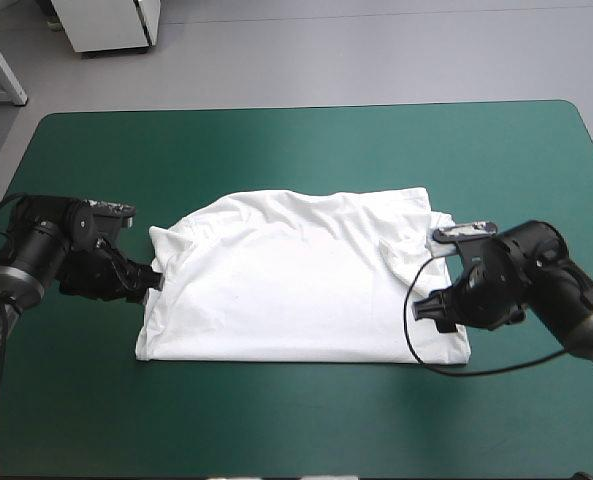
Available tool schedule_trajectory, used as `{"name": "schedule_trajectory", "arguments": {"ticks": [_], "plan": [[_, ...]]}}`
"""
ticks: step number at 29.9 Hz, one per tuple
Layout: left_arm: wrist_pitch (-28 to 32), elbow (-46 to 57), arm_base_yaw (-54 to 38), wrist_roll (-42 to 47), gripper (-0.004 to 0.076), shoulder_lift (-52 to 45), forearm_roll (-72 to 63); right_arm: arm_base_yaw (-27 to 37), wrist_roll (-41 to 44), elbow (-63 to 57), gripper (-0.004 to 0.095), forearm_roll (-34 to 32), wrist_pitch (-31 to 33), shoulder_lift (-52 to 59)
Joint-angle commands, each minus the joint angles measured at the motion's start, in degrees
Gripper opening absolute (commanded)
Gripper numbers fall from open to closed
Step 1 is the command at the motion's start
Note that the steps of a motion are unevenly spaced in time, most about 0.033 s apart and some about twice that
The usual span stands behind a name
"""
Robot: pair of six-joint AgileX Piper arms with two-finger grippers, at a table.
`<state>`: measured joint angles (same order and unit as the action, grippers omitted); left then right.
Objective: Fold the cloth
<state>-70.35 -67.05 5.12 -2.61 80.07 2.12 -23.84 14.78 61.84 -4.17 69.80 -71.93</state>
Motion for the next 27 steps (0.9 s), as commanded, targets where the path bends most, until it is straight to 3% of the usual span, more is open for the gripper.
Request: {"name": "schedule_trajectory", "arguments": {"ticks": [1, 10, 17, 21, 27], "plan": [[-1.4, 5.5, 0.0, 1.8, 0.0544, -2.1, -0.7, 0.1, 0.3, -5.3, 0.0615, -0.6, -1.9, 5.9], [16.4, 17.2, 0.0, 2.6, 0.0544, -1.8, -6.3, 0.1, 0.3, -12.5, 0.0615, -0.7, -4.7, 9.6], [17.4, 18.5, 1.7, 2.3, 0.0521, 3.6, -8.5, 0.1, 1.4, -14.3, 0.0615, -0.7, -8.5, 9.6], [17.4, 20.2, 4.6, 2.6, 0.0406, 5.9, -8.9, 0.1, 2.1, -14.3, 0.0615, -1.7, -11.4, 9.2], [17.7, 21.8, 8.4, 2.6, 0.0103, 5.9, -8.6, 0.1, 2.9, -14.3, 0.0615, -1.9, -15.0, 4.6]]}}
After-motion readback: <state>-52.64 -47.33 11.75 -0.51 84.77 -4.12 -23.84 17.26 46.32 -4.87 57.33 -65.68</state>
